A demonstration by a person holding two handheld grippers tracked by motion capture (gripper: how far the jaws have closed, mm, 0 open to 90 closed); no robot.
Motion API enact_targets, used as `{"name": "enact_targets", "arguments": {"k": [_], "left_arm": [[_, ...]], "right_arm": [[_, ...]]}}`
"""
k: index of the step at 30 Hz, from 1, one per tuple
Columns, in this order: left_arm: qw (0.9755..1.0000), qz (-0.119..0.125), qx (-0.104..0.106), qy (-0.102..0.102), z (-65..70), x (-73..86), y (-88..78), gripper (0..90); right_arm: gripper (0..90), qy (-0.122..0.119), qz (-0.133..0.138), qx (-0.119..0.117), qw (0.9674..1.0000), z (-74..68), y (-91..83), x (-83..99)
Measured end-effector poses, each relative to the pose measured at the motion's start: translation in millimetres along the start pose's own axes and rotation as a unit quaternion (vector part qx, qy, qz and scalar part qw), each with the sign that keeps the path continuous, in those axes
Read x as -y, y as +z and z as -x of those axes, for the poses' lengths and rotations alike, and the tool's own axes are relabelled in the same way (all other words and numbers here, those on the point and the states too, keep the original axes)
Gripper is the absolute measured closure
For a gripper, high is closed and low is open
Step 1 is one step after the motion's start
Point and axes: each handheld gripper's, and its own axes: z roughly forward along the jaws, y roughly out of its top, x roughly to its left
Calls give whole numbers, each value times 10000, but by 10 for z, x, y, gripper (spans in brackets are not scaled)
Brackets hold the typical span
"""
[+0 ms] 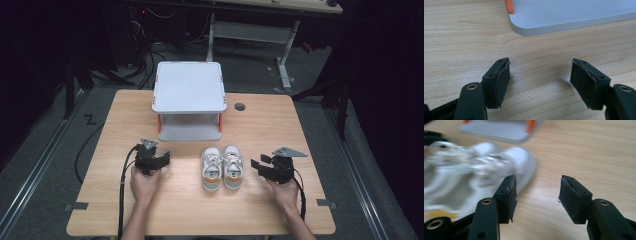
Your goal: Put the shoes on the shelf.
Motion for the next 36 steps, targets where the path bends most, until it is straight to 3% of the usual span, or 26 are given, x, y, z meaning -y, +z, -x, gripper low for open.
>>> {"name": "enact_targets", "arguments": {"k": [1, 2, 3, 4, 5, 6, 9, 13, 18, 22, 26, 32, 35, 36], "left_arm": [[10000, -9, -6, 37, 15, 0, 1, 317], [10000, -9, -6, 37, 15, 0, 1, 314], [10000, -9, -5, 47, 17, 1, 1, 312], [10000, -9, -5, 53, 19, 1, 1, 312], [9999, -12, -25, 97, 24, 1, 3, 311], [9999, -12, -25, 97, 24, 1, 3, 310], [10000, -31, -21, 91, 35, 2, 1, 303], [10000, -7, 39, 29, 17, 4, -2, 300], [9999, -33, -21, 104, 42, 5, -4, 303], [9999, -122, 21, 53, 56, -2, -28, 312], [9997, -216, 46, 53, 78, -14, -88, 312], [9992, -92, 373, 46, 256, -67, -337, 345], [9981, 40, 601, 99, 412, -91, -499, 345], [9970, 82, 758, 156, 529, -100, -591, 346]], "right_arm": [[479, 103, -91, 183, 9997, 138, 31, 38], [479, 103, -91, 183, 9997, 138, 31, 38], [477, 164, -138, 377, 9991, 253, 53, 76], [477, 164, -138, 377, 9991, 253, 53, 76], [471, 218, -179, 571, 9980, 344, 71, 110], [471, 218, -179, 571, 9980, 344, 71, 110], [464, 220, -249, 895, 9954, 449, 100, 160], [456, 153, -326, 1032, 9940, 494, 123, 180], [441, 141, -377, 1080, 9933, 545, 149, 215], [418, -93, -449, 1175, 9920, 510, 176, 207], [416, -74, -446, 1159, 9922, 512, 175, 208], [409, -76, -446, 1144, 9924, 514, 175, 208], [409, -67, -438, 1128, 9926, 516, 175, 208], [408, -58, -436, 1121, 9927, 517, 174, 208]]}}
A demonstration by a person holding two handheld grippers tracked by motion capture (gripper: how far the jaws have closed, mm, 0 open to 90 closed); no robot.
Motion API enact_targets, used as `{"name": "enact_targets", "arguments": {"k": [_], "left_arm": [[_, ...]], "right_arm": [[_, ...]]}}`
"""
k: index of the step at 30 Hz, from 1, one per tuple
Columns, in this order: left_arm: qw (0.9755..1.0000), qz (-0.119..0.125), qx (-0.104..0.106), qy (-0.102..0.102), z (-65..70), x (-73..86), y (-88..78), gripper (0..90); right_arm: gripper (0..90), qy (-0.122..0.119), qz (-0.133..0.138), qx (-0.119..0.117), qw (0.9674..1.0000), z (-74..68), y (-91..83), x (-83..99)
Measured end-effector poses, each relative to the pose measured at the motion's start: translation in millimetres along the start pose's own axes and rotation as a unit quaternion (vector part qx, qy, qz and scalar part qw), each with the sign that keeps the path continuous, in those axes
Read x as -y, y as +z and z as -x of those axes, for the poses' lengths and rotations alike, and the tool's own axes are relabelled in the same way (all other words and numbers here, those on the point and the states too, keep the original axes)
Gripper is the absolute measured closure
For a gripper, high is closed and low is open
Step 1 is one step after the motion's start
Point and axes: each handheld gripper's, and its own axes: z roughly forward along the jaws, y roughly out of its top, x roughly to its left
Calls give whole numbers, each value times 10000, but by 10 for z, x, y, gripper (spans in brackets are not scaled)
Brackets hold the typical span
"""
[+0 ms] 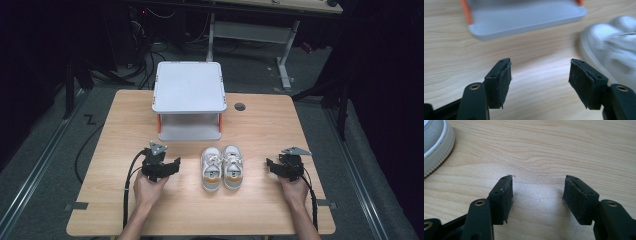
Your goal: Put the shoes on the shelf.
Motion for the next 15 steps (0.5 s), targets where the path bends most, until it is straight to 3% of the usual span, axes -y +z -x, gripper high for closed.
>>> {"name": "enact_targets", "arguments": {"k": [2, 3, 4, 6, 7, 9, 13, 15], "left_arm": [[10000, 5, 62, 37, 66, -8, -28, 347], [9998, 25, 166, 79, 213, -24, -68, 347], [9998, 25, 166, 79, 213, -24, -68, 347], [9992, 30, 364, 173, 436, -55, -111, 347], [9992, 30, 364, 173, 436, -55, -111, 346], [9984, 34, 517, 243, 593, -78, -131, 345], [9963, 122, 684, 512, 902, -105, -132, 300], [9953, -57, 712, 659, 1079, -118, -57, 284]], "right_arm": [[408, 3, 0, -1, 10000, 0, 0, 0], [404, -7, 0, -6, 10000, 1, 0, 0], [404, -7, 0, -6, 10000, 1, 0, 0], [403, -20, -10, 8, 10000, -3, 0, 0], [403, -20, -10, 8, 10000, -3, 0, 0], [403, -26, -12, 11, 10000, -4, 0, 0], [399, -25, -12, 6, 10000, -4, 0, 0], [392, -41, -14, -3, 10000, -5, 1, -1]]}}
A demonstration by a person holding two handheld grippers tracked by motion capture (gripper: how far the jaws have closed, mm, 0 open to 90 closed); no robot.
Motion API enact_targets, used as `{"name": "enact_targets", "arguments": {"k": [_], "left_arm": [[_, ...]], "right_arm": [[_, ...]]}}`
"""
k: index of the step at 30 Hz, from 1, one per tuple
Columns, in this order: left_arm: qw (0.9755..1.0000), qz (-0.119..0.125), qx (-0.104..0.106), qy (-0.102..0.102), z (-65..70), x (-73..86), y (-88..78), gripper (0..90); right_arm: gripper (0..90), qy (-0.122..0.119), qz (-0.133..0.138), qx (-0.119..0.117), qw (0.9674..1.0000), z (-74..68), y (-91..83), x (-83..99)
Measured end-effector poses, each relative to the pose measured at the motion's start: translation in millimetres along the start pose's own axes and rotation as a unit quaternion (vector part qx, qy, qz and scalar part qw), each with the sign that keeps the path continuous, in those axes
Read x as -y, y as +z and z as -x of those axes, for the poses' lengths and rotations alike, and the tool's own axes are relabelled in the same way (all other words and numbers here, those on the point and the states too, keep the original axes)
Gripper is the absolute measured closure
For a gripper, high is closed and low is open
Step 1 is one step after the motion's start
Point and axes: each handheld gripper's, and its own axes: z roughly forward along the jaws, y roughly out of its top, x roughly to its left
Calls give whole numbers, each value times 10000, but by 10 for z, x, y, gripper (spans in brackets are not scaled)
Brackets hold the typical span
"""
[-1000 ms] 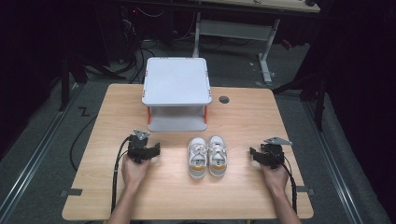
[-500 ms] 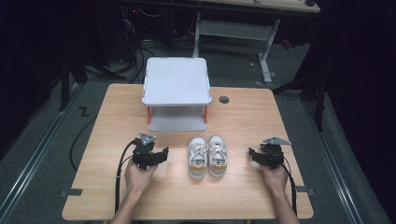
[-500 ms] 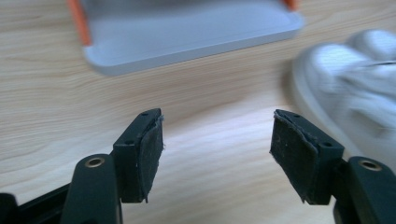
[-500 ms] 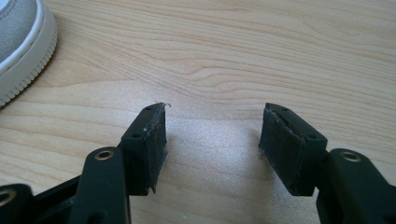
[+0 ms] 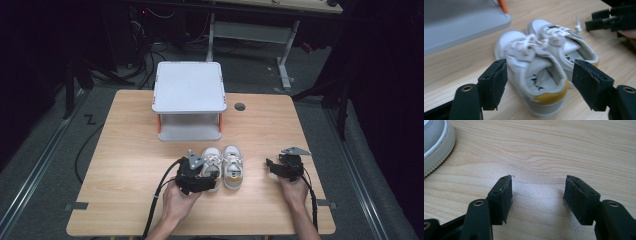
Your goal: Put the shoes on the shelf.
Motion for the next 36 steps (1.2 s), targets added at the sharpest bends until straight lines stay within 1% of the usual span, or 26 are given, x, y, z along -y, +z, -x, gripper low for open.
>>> {"name": "enact_targets", "arguments": {"k": [1, 3, 4, 7, 9, 11, 12, 13, 14, 15, 17, 21, 22, 23, 25, 27, 31, 32, 34, 36], "left_arm": [[10000, 0, 0, 0, 0, 0, 0, 284], [9998, -189, 64, -8, 65, -19, 95, 285], [9997, -236, 69, -39, 86, -22, 125, 287], [9993, -359, -44, 61, 168, -35, 224, 304], [9993, -377, -36, 68, 205, -42, 273, 310], [9989, -459, -77, -18, 239, -63, 340, 334], [9989, -459, -77, -18, 239, -63, 340, 340], [9988, -466, -85, -93, 246, -70, 353, 340], [9987, -468, -55, -214, 241, -84, 360, 339], [9985, -484, -31, -270, 233, -93, 364, 346], [9977, -514, 14, -447, 220, -110, 367, 359], [9969, -554, 28, -551, 205, -122, 361, 374], [9963, -570, 62, -643, 195, -131, 360, 378], [9963, -570, 62, -643, 195, -131, 360, 381], [9957, -570, 72, -732, 195, -141, 365, 382], [9953, -514, 25, -815, 202, -152, 377, 386], [9953, -508, -80, -821, 235, -168, 426, 417], [9950, -518, -50, -849, 234, -170, 442, 429], [9936, -590, 14, -963, 216, -175, 493, 442], [9928, -647, 37, -1003, 207, -179, 536, 448]], "right_arm": [[392, 0, 0, 0, 10000, 0, 0, 0], [390, -7, -4, -8, 10000, -2, 1, 0], [390, -6, -4, -9, 10000, -2, 1, 0], [390, -8, -4, -8, 10000, -2, 1, 0], [389, -11, -5, -4, 10000, -4, 1, 0], [389, -22, -2, 0, 10000, -4, 2, 0], [389, -24, -2, 1, 10000, -4, 2, 0], [389, -24, -2, 1, 10000, -4, 2, 0], [389, -28, -1, 3, 10000, -5, 2, 0], [389, -25, -2, 4, 10000, -5, 2, -1], [388, -28, -1, 1, 10000, -6, 2, -1], [388, -25, -3, 9, 10000, -7, 2, -1], [389, -27, -2, 9, 10000, -7, 2, -1], [389, -27, -2, 9, 10000, -7, 2, -1], [388, -25, -2, 10, 10000, -8, 2, -1], [388, -24, -2, 11, 10000, -8, 2, -1], [388, -12, -6, 17, 10000, -11, 1, 0], [388, -12, -7, 20, 10000, -11, 1, 0], [388, -10, -7, 20, 10000, -11, 1, 0], [388, -11, -6, 21, 10000, -11, 1, 0]]}}
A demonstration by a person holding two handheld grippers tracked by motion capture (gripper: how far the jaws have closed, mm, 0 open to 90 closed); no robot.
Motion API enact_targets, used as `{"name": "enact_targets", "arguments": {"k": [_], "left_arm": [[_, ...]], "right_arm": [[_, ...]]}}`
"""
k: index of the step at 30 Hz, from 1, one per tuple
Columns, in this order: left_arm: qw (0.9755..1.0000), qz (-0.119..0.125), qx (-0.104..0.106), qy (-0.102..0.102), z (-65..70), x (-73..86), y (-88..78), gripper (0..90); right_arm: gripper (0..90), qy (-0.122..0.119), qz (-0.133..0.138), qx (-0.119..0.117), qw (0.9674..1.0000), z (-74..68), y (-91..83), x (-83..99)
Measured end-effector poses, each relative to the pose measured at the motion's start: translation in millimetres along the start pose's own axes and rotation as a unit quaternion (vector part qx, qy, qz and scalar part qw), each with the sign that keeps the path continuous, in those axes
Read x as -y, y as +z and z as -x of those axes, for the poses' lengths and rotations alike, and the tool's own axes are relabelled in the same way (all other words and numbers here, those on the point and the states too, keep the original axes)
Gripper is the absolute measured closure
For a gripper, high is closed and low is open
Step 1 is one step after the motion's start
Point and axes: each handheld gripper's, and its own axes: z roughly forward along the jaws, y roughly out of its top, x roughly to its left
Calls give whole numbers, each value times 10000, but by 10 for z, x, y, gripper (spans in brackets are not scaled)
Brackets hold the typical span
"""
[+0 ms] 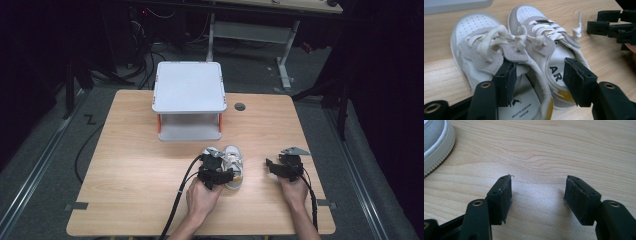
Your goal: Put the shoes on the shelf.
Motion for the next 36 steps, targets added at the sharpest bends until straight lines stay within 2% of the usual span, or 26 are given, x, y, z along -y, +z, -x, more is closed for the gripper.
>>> {"name": "enact_targets", "arguments": {"k": [1, 2, 3, 4, 7, 8, 10, 15, 19, 31, 36], "left_arm": [[10000, -15, -31, 15, 6, -3, 19, 456], [9998, -54, -168, 134, 20, -7, 61, 490], [9998, -54, -168, 134, 20, -7, 61, 517], [9993, -71, -269, 251, 31, -5, 76, 526], [9986, -103, -338, 396, 52, -16, 84, 533], [9978, -167, -345, 533, 54, -32, 89, 540], [9976, -203, -331, 578, 46, -41, 94, 541], [9974, -186, -267, 648, 24, -37, 91, 568], [9973, -109, -112, 724, 9, -18, 82, 641], [9975, 60, 42, 707, -48, 36, 41, 762], [9968, 78, 59, 790, -94, 36, 19, 792]], "right_arm": [[389, 1, 0, 0, 10000, 0, 0, 0], [388, 0, 0, 0, 10000, 0, 0, 0], [388, 0, 0, 0, 10000, 0, 0, 0], [388, 0, -1, 0, 10000, 0, 0, 0], [388, 1, 0, 1, 10000, 0, 0, 0], [388, 2, 0, 2, 10000, -1, 0, 0], [388, 2, 0, 3, 10000, -1, 0, 0], [388, 2, -1, 3, 10000, -1, 0, 0], [388, 3, -1, 3, 10000, -1, 0, 0], [378, -18, -4, -7, 10000, -2, 1, 0], [377, -20, -6, -7, 10000, -2, 1, 0]]}}
